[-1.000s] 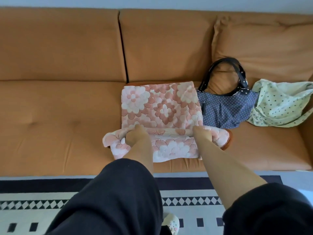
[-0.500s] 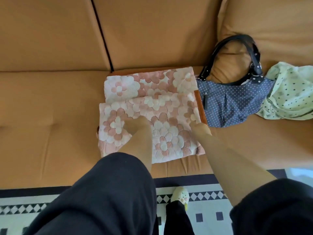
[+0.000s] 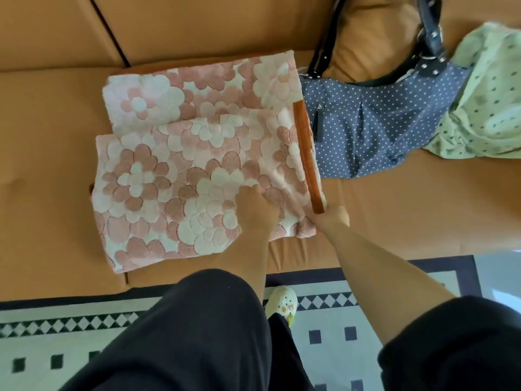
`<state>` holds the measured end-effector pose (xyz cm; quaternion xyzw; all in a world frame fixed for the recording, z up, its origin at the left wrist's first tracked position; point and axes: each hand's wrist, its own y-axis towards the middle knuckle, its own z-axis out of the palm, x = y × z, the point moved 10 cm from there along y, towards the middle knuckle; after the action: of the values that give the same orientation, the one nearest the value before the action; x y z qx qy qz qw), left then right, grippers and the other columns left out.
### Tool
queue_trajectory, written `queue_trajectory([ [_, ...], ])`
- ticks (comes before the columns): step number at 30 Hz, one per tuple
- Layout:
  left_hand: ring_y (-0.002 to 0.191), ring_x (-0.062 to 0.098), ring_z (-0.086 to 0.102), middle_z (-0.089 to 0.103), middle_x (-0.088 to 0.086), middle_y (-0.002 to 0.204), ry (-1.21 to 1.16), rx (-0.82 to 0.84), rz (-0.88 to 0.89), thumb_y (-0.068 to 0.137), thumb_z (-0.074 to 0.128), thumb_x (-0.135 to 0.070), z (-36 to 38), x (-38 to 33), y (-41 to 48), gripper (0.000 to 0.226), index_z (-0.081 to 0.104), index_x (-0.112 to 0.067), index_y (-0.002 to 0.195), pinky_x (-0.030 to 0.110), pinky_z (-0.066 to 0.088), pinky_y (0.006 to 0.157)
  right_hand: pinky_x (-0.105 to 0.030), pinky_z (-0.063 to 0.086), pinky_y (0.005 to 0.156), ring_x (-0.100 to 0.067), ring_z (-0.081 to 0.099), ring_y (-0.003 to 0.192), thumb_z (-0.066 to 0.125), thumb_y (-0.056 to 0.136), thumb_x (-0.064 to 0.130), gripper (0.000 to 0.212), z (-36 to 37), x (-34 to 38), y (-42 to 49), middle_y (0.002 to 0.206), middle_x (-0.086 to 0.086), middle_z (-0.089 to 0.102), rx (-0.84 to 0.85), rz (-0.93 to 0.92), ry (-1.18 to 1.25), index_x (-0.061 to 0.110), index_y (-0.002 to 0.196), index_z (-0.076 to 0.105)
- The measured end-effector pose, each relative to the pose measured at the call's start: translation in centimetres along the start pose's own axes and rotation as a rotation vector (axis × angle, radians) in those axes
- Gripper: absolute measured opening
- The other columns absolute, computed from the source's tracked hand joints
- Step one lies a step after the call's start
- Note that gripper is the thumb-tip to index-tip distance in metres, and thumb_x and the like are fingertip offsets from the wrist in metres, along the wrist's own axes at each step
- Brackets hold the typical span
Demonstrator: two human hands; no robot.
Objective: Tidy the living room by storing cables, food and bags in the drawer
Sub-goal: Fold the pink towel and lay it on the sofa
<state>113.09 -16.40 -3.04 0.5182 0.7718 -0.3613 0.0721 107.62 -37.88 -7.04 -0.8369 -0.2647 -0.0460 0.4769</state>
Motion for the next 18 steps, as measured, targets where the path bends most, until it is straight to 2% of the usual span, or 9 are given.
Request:
queue_trajectory([
  [2,0.120,0.025,0.040,0.041,0.008,0.131,0.224,0.084,0.265,0.086,0.054,-0.023,1.4,-2.1,-1.2,0.043,0.051,-0.011,0.128,0.037,0.043,0.095,-0.029,0.051,0.063,-0.020,0.059,0.073,0.075,0.078,0.030,0.038,-0.8,-0.7,0.1,0.074,-0.004,0.060,-0.006,-0.011,0.058,0.000,0.098,0.066],
  [4,0.137,0.026,0.022,0.021,0.007,0.150,0.473,0.213,0.447,0.084,0.057,-0.040,3.6,-3.0,-2.7,0.070,0.030,-0.017,0.144,0.041,0.031,0.109,-0.032,0.055,0.073,-0.022,0.062,0.079,0.078,0.076,0.023,0.036,-1.2,-1.4,0.1,0.079,-0.006,0.064,0.073,0.014,0.169,-0.001,0.099,0.066],
  [7,0.146,0.028,-0.011,-0.016,0.004,0.158,0.825,0.313,0.486,0.083,0.061,-0.044,5.8,-1.6,-3.3,0.101,-0.010,-0.021,0.151,0.055,0.014,0.115,-0.028,0.054,0.072,-0.019,0.064,0.084,0.076,0.076,0.013,0.029,-0.8,-1.2,0.0,0.089,-0.005,0.066,0.247,0.000,0.069,0.008,0.101,0.063],
  [8,0.145,0.028,-0.015,-0.022,0.005,0.157,0.896,0.334,0.461,0.083,0.063,-0.037,6.2,-0.9,-3.1,0.105,-0.017,-0.022,0.149,0.058,0.014,0.114,-0.024,0.052,0.064,-0.018,0.061,0.079,0.073,0.077,0.009,0.019,-1.5,-0.5,0.0,0.083,-0.003,0.063,0.220,-0.038,-0.021,0.012,0.092,0.062],
  [10,0.145,0.027,-0.018,-0.026,0.005,0.156,0.962,0.380,0.408,0.084,0.064,-0.027,6.8,0.0,-3.1,0.107,-0.023,-0.026,0.147,0.060,0.017,0.112,-0.021,0.041,0.049,-0.019,0.055,0.070,0.060,0.080,-0.001,0.013,-4.1,0.8,0.1,0.068,-0.002,0.055,-0.003,-0.128,-0.094,0.011,0.075,0.058],
  [11,0.145,0.027,-0.019,-0.027,0.005,0.155,0.978,0.393,0.409,0.084,0.063,-0.025,6.9,0.1,-3.1,0.107,-0.023,-0.027,0.147,0.060,0.018,0.112,-0.022,0.040,0.051,-0.022,0.055,0.071,0.054,0.080,-0.003,0.014,-5.1,1.0,0.0,0.069,-0.003,0.055,-0.124,-0.146,-0.079,0.009,0.076,0.058],
  [13,0.144,0.026,-0.021,-0.026,0.005,0.156,0.964,0.423,0.408,0.086,0.060,-0.026,7.3,0.1,-3.3,0.101,-0.020,-0.028,0.148,0.061,0.017,0.112,-0.030,0.048,0.068,-0.027,0.058,0.086,0.053,0.083,0.001,0.015,-5.9,0.3,-1.1,0.092,-0.008,0.060,-0.307,-0.115,-0.030,0.007,0.095,0.060],
  [15,0.145,0.024,-0.019,-0.021,0.003,0.157,0.876,0.428,0.396,0.090,0.055,-0.026,7.1,0.4,-3.4,0.090,-0.010,-0.029,0.151,0.060,0.013,0.113,-0.039,0.047,0.089,-0.031,0.053,0.109,0.058,0.086,0.013,0.030,-4.5,-1.6,-1.9,0.118,-0.013,0.052,-0.336,-0.004,0.060,0.004,0.114,0.052],
  [18,0.145,0.024,0.008,0.011,0.004,0.158,0.642,0.401,0.346,0.087,0.052,-0.012,5.3,0.1,-4.1,0.065,0.027,-0.023,0.146,0.048,0.022,0.114,-0.042,0.041,0.098,-0.033,0.047,0.121,0.061,0.087,0.035,0.058,-1.8,-5.1,-3.7,0.131,-0.015,0.046,-0.296,0.297,0.281,0.002,0.128,0.039],
])
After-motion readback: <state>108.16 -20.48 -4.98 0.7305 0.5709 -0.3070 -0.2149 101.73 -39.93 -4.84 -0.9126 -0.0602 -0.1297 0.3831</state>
